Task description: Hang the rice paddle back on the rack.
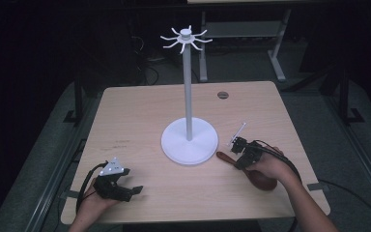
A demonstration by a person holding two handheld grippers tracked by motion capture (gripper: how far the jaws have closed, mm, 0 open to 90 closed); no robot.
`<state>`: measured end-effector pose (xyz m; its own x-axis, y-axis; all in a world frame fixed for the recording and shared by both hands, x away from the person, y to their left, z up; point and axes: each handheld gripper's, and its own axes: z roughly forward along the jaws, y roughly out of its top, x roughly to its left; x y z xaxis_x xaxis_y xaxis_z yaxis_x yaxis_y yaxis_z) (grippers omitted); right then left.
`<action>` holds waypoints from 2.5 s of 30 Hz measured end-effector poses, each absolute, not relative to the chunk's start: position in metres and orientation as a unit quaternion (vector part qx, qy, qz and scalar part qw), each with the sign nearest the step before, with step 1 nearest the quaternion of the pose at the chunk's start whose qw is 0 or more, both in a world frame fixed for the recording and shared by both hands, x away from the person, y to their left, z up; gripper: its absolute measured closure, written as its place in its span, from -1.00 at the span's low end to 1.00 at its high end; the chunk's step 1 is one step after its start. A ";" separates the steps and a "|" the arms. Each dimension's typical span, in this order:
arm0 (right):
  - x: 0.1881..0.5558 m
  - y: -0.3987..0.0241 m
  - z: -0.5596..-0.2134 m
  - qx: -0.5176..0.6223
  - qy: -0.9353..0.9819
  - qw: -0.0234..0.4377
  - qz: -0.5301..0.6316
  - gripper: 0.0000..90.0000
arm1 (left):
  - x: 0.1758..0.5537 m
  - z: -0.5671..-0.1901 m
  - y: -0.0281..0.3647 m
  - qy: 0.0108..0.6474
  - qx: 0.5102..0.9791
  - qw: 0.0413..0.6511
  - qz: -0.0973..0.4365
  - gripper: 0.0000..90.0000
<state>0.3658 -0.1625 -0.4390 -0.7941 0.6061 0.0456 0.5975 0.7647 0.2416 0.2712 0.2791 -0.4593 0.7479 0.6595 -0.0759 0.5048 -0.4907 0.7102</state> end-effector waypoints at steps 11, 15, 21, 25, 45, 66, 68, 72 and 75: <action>0.365 -0.192 -0.424 0.361 0.906 0.045 0.215 0.73 | 0.271 -0.459 0.278 0.342 0.856 0.374 0.100 -0.71; 0.365 -0.201 -0.420 0.378 0.890 0.059 0.246 0.73 | 0.271 -0.459 0.279 0.339 0.858 0.371 0.100 -0.71; 0.361 -0.217 -0.411 0.393 0.855 0.084 0.329 0.73 | 0.271 -0.460 0.278 0.338 0.858 0.373 0.099 -0.71; 0.359 -0.222 -0.408 0.396 0.841 0.094 0.357 0.73 | 0.271 -0.460 0.278 0.336 0.859 0.373 0.098 -0.71; 0.346 -0.256 -0.388 0.396 0.765 0.157 0.484 0.73 | 0.271 -0.461 0.277 0.337 0.858 0.375 0.094 -0.71; 0.346 -0.250 -0.355 0.373 0.743 0.171 0.530 0.73 | 0.272 -0.460 0.278 0.338 0.855 0.380 0.097 -0.71; 0.349 -0.244 -0.346 0.364 0.747 0.168 0.530 0.73 | 0.271 -0.460 0.278 0.340 0.854 0.382 0.097 -0.71; 0.354 -0.235 -0.334 0.349 0.756 0.168 0.528 0.73 | 0.271 -0.460 0.278 0.342 0.853 0.383 0.096 -0.71; 0.356 -0.231 -0.328 0.345 0.758 0.166 0.528 0.73 | 0.271 -0.460 0.278 0.341 0.853 0.383 0.098 -0.71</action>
<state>0.3562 -0.2305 -0.3278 -0.7067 0.6986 0.1121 0.3479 0.2052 0.9148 0.2710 0.2780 -0.4601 0.7485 0.6564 -0.0946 0.5065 -0.4737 0.7205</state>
